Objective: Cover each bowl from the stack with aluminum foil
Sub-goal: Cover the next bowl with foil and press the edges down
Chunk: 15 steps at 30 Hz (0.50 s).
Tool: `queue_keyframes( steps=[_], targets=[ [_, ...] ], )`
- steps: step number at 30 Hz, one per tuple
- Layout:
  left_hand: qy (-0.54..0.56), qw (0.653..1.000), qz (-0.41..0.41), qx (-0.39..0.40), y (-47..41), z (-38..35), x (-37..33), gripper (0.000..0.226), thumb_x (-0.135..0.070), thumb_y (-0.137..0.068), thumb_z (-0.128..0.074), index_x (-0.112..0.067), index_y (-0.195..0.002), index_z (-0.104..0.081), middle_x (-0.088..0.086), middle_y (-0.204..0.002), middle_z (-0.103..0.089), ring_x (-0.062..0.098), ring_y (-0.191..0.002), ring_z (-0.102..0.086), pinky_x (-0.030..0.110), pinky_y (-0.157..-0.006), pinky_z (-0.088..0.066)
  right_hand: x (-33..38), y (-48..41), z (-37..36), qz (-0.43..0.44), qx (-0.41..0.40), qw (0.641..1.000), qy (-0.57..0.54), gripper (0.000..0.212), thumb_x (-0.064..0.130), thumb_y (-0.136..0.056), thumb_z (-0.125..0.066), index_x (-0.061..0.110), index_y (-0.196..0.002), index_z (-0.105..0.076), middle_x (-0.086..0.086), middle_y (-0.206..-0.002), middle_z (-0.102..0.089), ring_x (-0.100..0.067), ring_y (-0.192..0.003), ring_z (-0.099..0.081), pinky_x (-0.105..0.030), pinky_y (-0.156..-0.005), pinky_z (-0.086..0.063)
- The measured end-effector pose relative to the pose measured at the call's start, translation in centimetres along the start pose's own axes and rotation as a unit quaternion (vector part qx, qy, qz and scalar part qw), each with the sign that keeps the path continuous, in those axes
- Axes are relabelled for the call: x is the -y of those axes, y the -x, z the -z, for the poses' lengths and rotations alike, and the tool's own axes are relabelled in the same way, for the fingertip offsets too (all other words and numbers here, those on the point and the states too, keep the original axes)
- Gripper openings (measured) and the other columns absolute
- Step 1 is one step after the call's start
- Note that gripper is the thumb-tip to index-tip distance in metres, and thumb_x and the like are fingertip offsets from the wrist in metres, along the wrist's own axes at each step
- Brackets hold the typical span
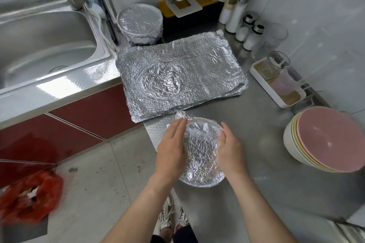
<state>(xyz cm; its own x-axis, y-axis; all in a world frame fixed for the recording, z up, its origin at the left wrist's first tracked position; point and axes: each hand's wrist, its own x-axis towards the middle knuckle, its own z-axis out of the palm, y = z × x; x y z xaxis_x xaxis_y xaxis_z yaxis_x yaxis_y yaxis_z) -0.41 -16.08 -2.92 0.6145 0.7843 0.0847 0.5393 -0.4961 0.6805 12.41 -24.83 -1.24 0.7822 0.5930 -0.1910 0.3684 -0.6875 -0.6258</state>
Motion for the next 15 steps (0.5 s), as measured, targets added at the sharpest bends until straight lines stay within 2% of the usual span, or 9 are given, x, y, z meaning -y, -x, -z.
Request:
queue_keyframes(
  steps=[3, 6, 8, 9, 10, 11, 12, 13, 15],
  targets=[
    [-0.016, 1.000, -0.015, 0.017, -0.3, 0.1, 0.3, 0.075, 0.021, -0.076, -0.057, -0.009, -0.144, -0.046, 0.012, -0.145, -0.049, 0.031, -0.132, -0.048, 0.042, -0.107, -0.043, -0.3, 0.4, -0.2, -0.012, -0.003, 1.000, -0.022, 0.041, 0.019, -0.104, -0.035, 0.010, -0.142, -0.045, -0.018, -0.127, -0.061, -0.034, -0.113, -0.058, -0.036, -0.090, -0.043],
    [-0.022, 0.999, -0.024, 0.042, -0.4, 0.4, 0.4, 0.074, 0.019, -0.078, -0.056, -0.010, -0.145, -0.044, 0.011, -0.147, -0.047, 0.030, -0.135, -0.045, 0.045, -0.109, -0.042, -0.3, 0.9, 0.2, -0.042, 0.036, 0.996, -0.069, 0.040, 0.020, -0.103, -0.035, 0.015, -0.143, -0.044, -0.012, -0.119, -0.064, -0.027, -0.102, -0.060, -0.027, -0.078, -0.039],
    [-0.034, 0.998, -0.045, 0.042, -0.5, 0.7, 0.5, 0.068, 0.014, -0.083, -0.056, -0.009, -0.145, -0.044, 0.012, -0.148, -0.045, 0.031, -0.137, -0.041, 0.050, -0.109, -0.040, -0.1, 0.7, 1.2, -0.065, 0.080, 0.989, -0.108, 0.042, 0.026, -0.103, -0.038, 0.017, -0.144, -0.042, -0.003, -0.128, -0.058, -0.021, -0.115, -0.055, -0.020, -0.086, -0.035],
    [-0.040, 0.998, -0.045, 0.029, -0.6, 0.7, 0.6, 0.063, 0.010, -0.085, -0.056, -0.008, -0.144, -0.045, 0.013, -0.147, -0.046, 0.032, -0.136, -0.042, 0.052, -0.108, -0.041, 0.1, 0.3, 1.7, -0.073, 0.088, 0.986, -0.118, 0.042, 0.030, -0.102, -0.039, 0.017, -0.142, -0.044, -0.001, -0.134, -0.054, -0.020, -0.124, -0.050, -0.022, -0.093, -0.035],
    [-0.041, 0.999, -0.029, 0.008, -0.6, 0.8, 0.6, 0.057, 0.006, -0.088, -0.056, -0.007, -0.142, -0.047, 0.014, -0.145, -0.048, 0.032, -0.134, -0.044, 0.051, -0.106, -0.043, 0.3, -0.2, 2.1, -0.074, 0.087, 0.986, -0.118, 0.036, 0.031, -0.102, -0.039, 0.017, -0.132, -0.053, 0.000, -0.129, -0.058, -0.022, -0.122, -0.051, -0.026, -0.095, -0.037],
    [-0.034, 0.999, 0.000, -0.016, -0.5, 0.9, 0.5, 0.052, 0.003, -0.089, -0.056, -0.007, -0.139, -0.051, 0.014, -0.141, -0.051, 0.032, -0.130, -0.047, 0.047, -0.103, -0.046, 0.6, -0.7, 2.4, -0.067, 0.086, 0.988, -0.107, 0.028, 0.031, -0.102, -0.039, 0.020, -0.110, -0.063, 0.001, -0.109, -0.065, -0.024, -0.108, -0.056, -0.029, -0.085, -0.041],
    [-0.025, 0.999, 0.030, -0.038, -0.5, 1.0, 0.3, 0.047, 0.002, -0.090, -0.056, -0.006, -0.136, -0.054, 0.013, -0.136, -0.053, 0.031, -0.125, -0.050, 0.041, -0.099, -0.047, 1.0, -1.2, 2.5, -0.056, 0.087, 0.991, -0.087, 0.030, 0.029, -0.102, -0.038, 0.022, -0.082, -0.059, 0.003, -0.082, -0.061, -0.024, -0.086, -0.055, -0.030, -0.070, -0.040],
    [-0.013, 0.997, 0.051, -0.049, -0.4, 1.0, 0.1, 0.043, 0.001, -0.091, -0.056, -0.006, -0.134, -0.056, 0.013, -0.132, -0.056, 0.029, -0.121, -0.051, 0.035, -0.095, -0.045, 1.5, -1.6, 2.4, -0.048, 0.090, 0.993, -0.065, 0.038, 0.029, -0.102, -0.038, 0.020, -0.066, -0.046, 0.003, -0.064, -0.049, -0.022, -0.069, -0.047, -0.031, -0.060, -0.034],
    [0.011, 0.997, 0.059, -0.045, -0.2, 0.8, -0.2, 0.039, 0.002, -0.093, -0.054, -0.003, -0.132, -0.058, 0.012, -0.126, -0.058, 0.028, -0.115, -0.054, 0.032, -0.092, -0.045, 2.3, -2.1, 2.0, -0.036, 0.104, 0.993, -0.040, 0.041, 0.026, -0.101, -0.039, 0.017, -0.060, -0.034, 0.001, -0.056, -0.035, -0.018, -0.057, -0.034, -0.033, -0.053, -0.025]
  ],
)
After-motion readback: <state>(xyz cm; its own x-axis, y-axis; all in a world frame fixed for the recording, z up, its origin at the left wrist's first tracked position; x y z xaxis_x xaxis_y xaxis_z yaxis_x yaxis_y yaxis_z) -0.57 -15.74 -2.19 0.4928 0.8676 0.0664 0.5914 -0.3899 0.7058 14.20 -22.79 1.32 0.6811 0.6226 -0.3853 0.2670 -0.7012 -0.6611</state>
